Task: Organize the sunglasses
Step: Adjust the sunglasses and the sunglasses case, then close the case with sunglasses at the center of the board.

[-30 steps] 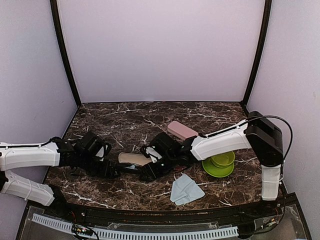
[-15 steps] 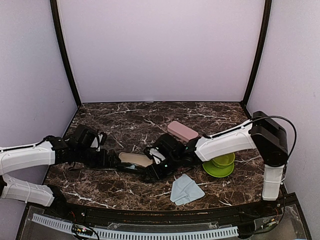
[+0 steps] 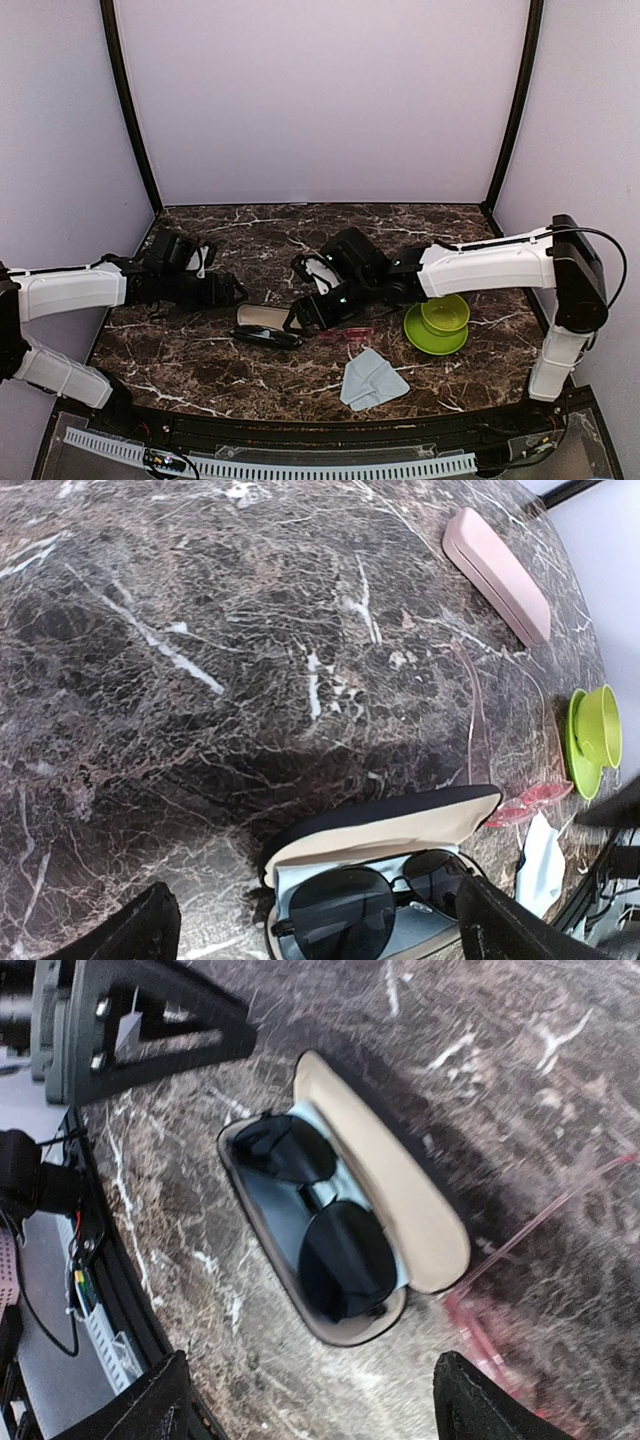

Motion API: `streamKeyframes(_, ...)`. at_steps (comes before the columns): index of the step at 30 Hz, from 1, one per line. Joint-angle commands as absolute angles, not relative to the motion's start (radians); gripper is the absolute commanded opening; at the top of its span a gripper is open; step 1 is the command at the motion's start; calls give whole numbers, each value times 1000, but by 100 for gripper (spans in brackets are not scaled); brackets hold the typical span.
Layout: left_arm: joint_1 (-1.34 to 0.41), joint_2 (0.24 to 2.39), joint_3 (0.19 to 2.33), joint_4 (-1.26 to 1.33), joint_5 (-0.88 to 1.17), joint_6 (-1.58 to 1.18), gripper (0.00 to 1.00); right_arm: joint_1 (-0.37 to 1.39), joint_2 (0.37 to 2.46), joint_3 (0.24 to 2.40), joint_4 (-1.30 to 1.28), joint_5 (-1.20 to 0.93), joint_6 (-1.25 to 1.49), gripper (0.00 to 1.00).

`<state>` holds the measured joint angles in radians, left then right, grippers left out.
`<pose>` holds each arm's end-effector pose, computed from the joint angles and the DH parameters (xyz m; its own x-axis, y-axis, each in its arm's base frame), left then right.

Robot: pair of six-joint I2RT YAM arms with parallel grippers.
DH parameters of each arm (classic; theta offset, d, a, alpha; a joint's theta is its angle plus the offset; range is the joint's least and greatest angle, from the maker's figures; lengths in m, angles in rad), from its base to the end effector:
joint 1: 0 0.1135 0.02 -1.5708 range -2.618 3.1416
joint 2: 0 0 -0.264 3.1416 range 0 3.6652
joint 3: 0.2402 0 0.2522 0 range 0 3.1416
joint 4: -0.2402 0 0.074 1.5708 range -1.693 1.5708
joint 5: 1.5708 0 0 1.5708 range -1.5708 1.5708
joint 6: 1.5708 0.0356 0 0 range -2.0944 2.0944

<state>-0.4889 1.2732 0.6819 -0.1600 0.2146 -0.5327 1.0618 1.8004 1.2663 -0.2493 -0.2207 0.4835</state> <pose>0.2250 -0.1283 0.2049 -0.8220 -0.1248 -0.5557 0.2076 0.8429 -0.4964 0.1874 0.3518 0.2208 -0.7357 -0.3875 -0.5555 -0.6614 0.5875 0.4662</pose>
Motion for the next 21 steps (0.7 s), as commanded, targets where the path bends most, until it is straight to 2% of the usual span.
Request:
streamKeyframes(1,-496,1226,657,-132,251,-445,99,966,1856,1364,-292,-235,366,84)
streamKeyframes(9,-690,934,463,-122,76,-397,99,886,2058,1606,-383,-440,258,83)
streamKeyframes(14,-752,941,402,-88,10,-475,99,884,2164,1740,-440,-541,213,80)
streamKeyframes(21,-792,1042,406,-49,-58,-502,99,884,2208,1751,-425,-639,210,77)
